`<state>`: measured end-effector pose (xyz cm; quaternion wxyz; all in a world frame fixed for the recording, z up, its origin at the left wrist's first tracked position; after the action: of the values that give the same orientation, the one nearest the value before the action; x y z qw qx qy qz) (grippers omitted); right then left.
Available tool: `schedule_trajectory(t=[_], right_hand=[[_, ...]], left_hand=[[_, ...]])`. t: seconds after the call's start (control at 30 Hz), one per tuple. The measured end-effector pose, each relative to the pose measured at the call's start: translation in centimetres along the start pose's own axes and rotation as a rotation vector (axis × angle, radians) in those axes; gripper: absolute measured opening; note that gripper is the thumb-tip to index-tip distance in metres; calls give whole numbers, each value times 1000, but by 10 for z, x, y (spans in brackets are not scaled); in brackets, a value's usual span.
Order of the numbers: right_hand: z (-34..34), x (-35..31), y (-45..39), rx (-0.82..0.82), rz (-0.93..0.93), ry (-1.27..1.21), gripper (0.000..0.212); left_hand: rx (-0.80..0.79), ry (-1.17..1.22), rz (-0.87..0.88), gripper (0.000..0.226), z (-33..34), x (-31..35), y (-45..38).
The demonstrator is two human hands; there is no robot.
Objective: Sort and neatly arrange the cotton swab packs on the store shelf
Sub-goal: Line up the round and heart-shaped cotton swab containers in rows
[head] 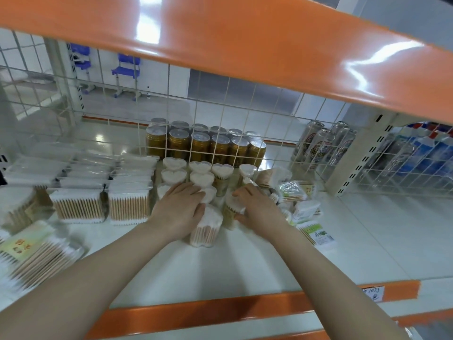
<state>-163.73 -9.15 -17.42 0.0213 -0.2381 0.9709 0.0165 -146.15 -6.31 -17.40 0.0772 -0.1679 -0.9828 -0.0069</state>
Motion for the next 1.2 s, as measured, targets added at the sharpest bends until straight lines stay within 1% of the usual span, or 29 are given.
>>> schedule_trajectory(t=[0.1, 0.13, 0.23, 0.3, 0.37, 0.4, 0.5, 0.57, 0.67, 0.8, 0.83, 0.87, 0.97, 1.1, 1.2], right_hand=[[-3, -1, -12, -28, 12, 61, 51], [-3, -1, -16, -26, 14, 77, 50], [-3, 0, -26, -16, 26, 82, 49], [0, 0, -34, -13, 29, 90, 50], [3, 0, -41, -18, 18, 114, 51], [3, 1, -44, -18, 12, 124, 51], [2, 1, -49, 3, 16, 108, 49], [1, 0, -51, 13, 8, 107, 46], [1, -1, -54, 16, 0, 114, 44], [1, -1, -56, 19, -2, 86, 44], [1, -1, -56, 21, -1, 82, 44], [1, -1, -56, 24, 2, 81, 44], [-1, -2, -58, 32, 13, 85, 42], [-2, -1, -59, 9, 19, 70, 44], [-5, 4, -56, 0, 36, -23, 50]], left_hand=[[1, 11, 19, 65, 0, 1, -2], [1, 12, 20, 65, 0, 2, -2], [-10, 35, 21, 48, 0, 2, -1], [-8, 44, 27, 54, -1, 2, 0], [-10, 63, 30, 54, -2, 2, 0], [-1, 79, 34, 57, -3, 2, 1], [24, 105, 46, 93, -6, 3, 2], [25, 111, 45, 97, -4, 1, 2], [50, 121, 57, 92, -3, 0, 0], [50, 107, 50, 94, -1, -1, -1], [49, 102, 46, 91, -1, -1, -1], [52, 102, 45, 84, -3, 0, -1], [35, 114, 49, 53, -4, 2, 0], [21, 127, 35, 44, -4, 3, 0], [37, 142, 12, 42, -5, 3, -2]])
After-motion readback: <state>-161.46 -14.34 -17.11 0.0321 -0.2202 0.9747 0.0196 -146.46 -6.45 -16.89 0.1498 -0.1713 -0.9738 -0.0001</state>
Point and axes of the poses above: each hand's wrist, its own y-axis away from the middle knuckle, its own z-axis out of the palm, x = y × z, the point moved 3 cm from there along -y, towards the middle knuckle, and after that the axes turned 10 degrees about -x, right-handed, at the moved point
